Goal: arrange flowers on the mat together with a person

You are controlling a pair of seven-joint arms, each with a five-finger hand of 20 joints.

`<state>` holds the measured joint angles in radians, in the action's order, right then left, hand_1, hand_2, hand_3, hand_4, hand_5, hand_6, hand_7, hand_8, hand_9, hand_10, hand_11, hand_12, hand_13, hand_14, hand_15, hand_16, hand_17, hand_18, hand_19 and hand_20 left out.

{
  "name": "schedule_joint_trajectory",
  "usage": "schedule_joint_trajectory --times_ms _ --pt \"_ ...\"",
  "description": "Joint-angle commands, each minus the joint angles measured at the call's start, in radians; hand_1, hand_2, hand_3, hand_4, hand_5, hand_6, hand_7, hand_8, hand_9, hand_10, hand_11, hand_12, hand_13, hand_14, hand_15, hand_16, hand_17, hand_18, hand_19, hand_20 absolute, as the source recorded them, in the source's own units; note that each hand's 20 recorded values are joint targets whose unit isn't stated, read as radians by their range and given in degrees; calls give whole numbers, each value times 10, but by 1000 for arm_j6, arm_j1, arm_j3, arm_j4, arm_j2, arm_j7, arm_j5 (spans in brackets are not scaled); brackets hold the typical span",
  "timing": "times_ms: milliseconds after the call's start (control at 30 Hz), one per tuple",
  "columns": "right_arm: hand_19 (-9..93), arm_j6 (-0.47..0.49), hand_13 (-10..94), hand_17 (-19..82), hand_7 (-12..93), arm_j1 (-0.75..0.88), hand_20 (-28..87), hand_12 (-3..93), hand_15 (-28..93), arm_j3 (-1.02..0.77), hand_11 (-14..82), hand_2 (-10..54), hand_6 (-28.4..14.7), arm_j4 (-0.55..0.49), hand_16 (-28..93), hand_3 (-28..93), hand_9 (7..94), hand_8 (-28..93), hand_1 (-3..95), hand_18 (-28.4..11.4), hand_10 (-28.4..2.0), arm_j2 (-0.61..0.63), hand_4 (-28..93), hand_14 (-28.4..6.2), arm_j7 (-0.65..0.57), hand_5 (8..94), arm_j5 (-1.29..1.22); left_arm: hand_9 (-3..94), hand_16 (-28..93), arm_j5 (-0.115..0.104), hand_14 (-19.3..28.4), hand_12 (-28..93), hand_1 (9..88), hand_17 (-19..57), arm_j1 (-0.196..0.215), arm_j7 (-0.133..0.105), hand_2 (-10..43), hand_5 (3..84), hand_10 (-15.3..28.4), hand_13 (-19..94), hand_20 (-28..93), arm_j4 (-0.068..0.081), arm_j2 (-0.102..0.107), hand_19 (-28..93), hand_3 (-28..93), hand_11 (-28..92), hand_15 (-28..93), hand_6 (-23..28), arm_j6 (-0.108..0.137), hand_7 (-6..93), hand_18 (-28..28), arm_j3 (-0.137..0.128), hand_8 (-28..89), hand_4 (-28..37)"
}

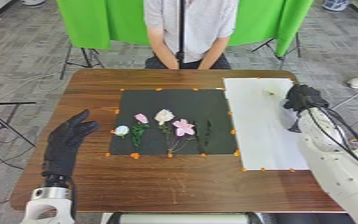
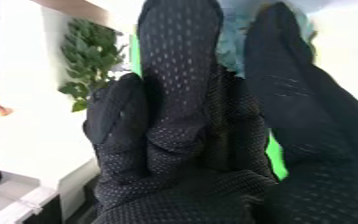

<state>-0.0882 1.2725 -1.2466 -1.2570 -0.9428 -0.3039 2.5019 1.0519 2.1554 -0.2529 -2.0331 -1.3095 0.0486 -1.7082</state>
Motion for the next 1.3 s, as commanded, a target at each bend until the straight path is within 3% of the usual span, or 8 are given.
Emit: schedule_joint_trajectory --times_ms 33,167,367,633,1000,1300 --pt "902 -96 937 645 230 3 236 277 453 33 43 -95 58 15 225 538 897 11 610 -95 -83 8 -230 -6 29 796 -26 505 33 -3 187 167 214 72 11 5 -16 486 149 393 192 3 -13 96 680 214 245 30 -2 130 136 1 -49 -223" --pt "911 -128 937 648 233 -4 240 284 467 8 43 -95 55 -53 222 547 911 20 611 -96 -80 30 -227 -4 -17 806 -54 505 32 -3 187 167 214 72 14 5 -16 486 150 393 192 2 -12 96 680 214 245 30 -3 130 136 -1 -50 -223" --pt "916 -165 937 650 227 5 240 285 472 -31 41 -95 48 -244 217 558 914 25 610 -97 -81 58 -224 -4 -58 811 -118 505 33 -5 187 166 213 71 15 9 -16 485 150 392 192 2 -10 97 680 214 246 29 -2 131 136 -4 -49 -222" --pt "919 -118 937 649 216 43 238 286 473 41 39 -95 46 -464 215 558 918 36 610 -96 -81 36 -223 -4 -20 818 -180 503 33 -1 186 167 214 70 7 15 -16 486 148 391 193 5 -8 96 679 213 244 30 -9 131 136 -5 -50 -223" --pt "924 2 937 649 209 -15 235 285 475 268 38 -95 46 -458 213 558 918 45 608 -96 -80 -41 -220 -3 71 821 -169 504 35 -1 186 166 212 70 4 20 -18 484 149 391 194 8 -11 95 680 213 242 29 -13 130 137 -1 -50 -222" --pt "927 92 937 647 208 -42 235 282 475 348 36 -95 45 -461 213 558 914 48 607 -95 -80 -13 -220 -2 88 820 -166 502 35 -1 186 167 212 70 11 24 -17 484 148 388 193 5 -11 92 679 212 239 29 -13 131 137 -4 -49 -223"
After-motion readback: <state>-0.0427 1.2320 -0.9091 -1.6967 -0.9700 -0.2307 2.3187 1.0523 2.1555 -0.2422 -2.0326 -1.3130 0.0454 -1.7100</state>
